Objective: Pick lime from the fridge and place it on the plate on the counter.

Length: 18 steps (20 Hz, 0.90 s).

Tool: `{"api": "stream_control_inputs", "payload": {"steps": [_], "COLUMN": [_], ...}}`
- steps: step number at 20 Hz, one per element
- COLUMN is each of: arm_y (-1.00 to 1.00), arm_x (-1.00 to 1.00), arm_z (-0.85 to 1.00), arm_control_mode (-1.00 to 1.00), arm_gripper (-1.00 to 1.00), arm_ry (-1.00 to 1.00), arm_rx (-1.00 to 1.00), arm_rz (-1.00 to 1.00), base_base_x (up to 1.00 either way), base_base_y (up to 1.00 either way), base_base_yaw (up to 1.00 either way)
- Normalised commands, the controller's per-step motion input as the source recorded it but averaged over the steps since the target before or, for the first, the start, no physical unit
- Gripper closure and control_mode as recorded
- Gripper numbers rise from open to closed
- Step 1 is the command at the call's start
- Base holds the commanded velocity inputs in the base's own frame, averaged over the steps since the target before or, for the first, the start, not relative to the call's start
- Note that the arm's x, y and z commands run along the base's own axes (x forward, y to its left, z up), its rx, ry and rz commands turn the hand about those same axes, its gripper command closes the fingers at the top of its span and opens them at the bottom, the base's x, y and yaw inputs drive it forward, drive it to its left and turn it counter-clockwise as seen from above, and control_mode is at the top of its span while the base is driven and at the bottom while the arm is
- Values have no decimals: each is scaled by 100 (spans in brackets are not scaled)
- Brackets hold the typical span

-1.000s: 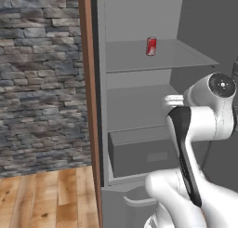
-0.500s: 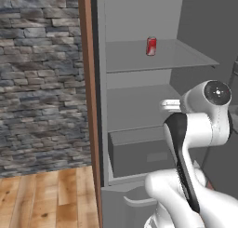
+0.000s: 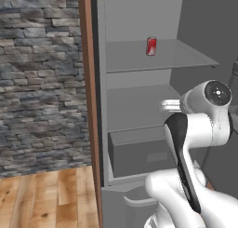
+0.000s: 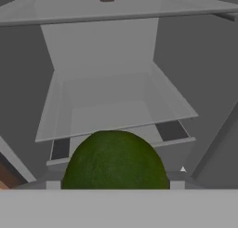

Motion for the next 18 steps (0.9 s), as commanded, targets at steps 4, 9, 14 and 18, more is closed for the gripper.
{"api": "stream_control_inputs", "payload": {"steps": [4,9,14,18], "arm_y": [0,0,0,0], "arm_x": [0,0,0,0], "arm_z": [0,0,0,0], "arm_control_mode": [-100,100,100,100], "arm_gripper": [100,100,100,100], "arm_ry": [0,0,0,0], "arm_rx": [0,0,0,0], "arm_rz": [0,0,0,0], "base_base_x": [0,-13,-25,-37], "base_base_y": [0,1,12,19], "base_base_yaw": [0,0,-5,-8]}}
